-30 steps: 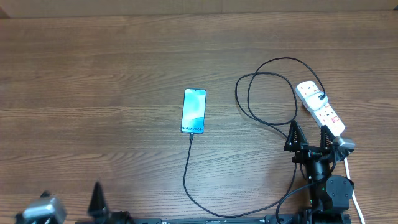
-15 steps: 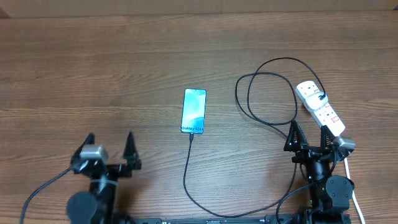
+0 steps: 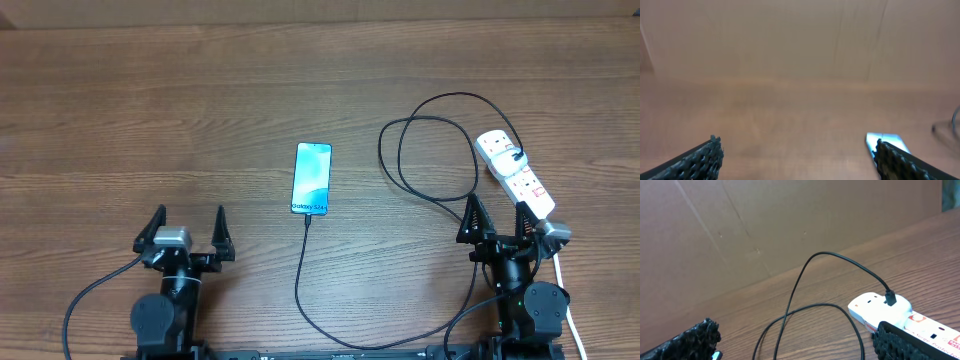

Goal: Plug charger to phone and switch on socket

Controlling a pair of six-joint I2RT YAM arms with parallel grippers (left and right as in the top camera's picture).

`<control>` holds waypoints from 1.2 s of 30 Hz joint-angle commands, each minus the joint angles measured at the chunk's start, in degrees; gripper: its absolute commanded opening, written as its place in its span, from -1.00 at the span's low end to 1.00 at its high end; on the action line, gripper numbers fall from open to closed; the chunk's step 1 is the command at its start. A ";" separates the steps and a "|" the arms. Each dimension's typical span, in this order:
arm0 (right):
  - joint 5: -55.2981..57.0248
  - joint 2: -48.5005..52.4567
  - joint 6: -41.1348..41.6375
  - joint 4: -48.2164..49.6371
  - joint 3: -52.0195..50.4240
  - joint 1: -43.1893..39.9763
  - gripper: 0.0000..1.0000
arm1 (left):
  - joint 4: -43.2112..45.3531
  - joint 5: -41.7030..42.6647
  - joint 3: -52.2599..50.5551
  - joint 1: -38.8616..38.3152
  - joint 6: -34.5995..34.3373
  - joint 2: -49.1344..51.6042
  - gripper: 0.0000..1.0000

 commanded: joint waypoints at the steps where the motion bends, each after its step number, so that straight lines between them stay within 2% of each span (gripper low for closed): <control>1: 0.52 -0.68 -0.28 0.39 -0.61 0.28 1.00 | -0.61 -0.90 -0.37 -0.31 2.36 -0.61 0.99; 36: 0.52 -0.68 -0.28 0.39 -0.61 0.28 1.00 | -0.96 -1.01 -0.37 -0.70 2.40 -0.55 1.00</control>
